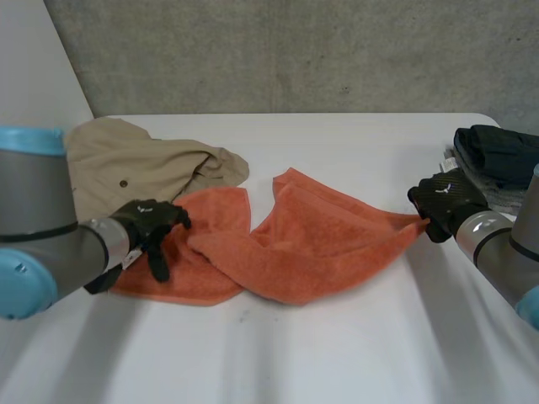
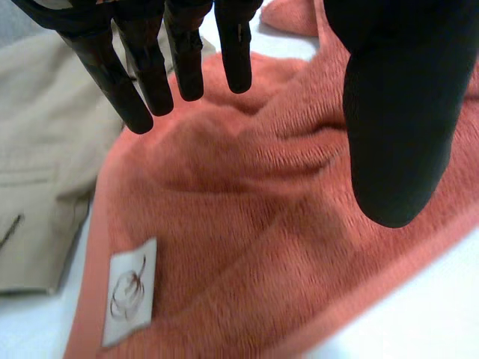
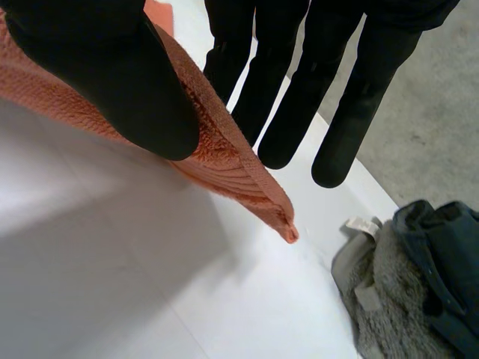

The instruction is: Fold the laundry.

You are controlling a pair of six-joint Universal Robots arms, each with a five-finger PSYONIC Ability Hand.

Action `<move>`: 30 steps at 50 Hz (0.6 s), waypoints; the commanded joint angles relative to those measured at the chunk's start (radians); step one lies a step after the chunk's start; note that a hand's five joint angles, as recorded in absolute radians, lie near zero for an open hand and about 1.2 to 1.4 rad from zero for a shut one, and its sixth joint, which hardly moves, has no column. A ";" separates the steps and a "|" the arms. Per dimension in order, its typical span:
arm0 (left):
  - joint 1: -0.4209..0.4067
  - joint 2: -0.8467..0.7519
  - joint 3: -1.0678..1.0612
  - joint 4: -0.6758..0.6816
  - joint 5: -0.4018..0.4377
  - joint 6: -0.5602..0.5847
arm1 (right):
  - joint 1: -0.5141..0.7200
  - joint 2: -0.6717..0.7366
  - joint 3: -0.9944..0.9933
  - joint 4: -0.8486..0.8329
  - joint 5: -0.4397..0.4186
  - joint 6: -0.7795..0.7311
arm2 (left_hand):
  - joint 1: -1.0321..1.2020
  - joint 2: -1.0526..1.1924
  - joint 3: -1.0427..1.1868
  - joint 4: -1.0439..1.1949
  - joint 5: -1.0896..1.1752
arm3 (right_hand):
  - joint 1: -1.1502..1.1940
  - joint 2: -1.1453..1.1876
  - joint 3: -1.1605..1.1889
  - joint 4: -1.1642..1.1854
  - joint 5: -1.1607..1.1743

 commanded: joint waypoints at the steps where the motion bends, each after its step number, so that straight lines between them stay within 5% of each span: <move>1: 0.032 0.056 -0.192 0.191 0.037 0.056 | 0.000 0.045 -0.049 0.035 0.018 0.004 | 0.123 0.122 0.123 0.116 0.118 | 0.263 0.214 0.205 0.196 0.218; 13: 0.026 -0.038 -0.222 0.316 0.011 0.112 | 0.008 0.039 -0.042 0.048 0.017 0.013 | 0.519 0.518 0.519 0.512 0.514 | 0.263 0.214 0.205 0.196 0.218; 18: 0.029 -0.045 -0.229 0.346 -0.003 0.122 | -0.006 0.026 -0.039 0.048 0.023 0.024 | 1.055 1.054 1.055 1.048 1.050 | 0.263 0.214 0.205 0.196 0.218; 25: 0.029 0.115 -0.268 0.364 -0.031 0.075 | -0.034 -0.036 -0.048 0.070 0.038 0.044 | 1.056 1.055 1.056 1.049 1.052 | 0.263 0.214 0.205 0.196 0.218; 30: 0.035 0.334 -0.285 0.378 -0.035 -0.077 | -0.061 -0.136 -0.092 0.154 0.041 0.050 | 1.056 1.055 1.056 1.049 1.052 | 0.263 0.214 0.205 0.196 0.218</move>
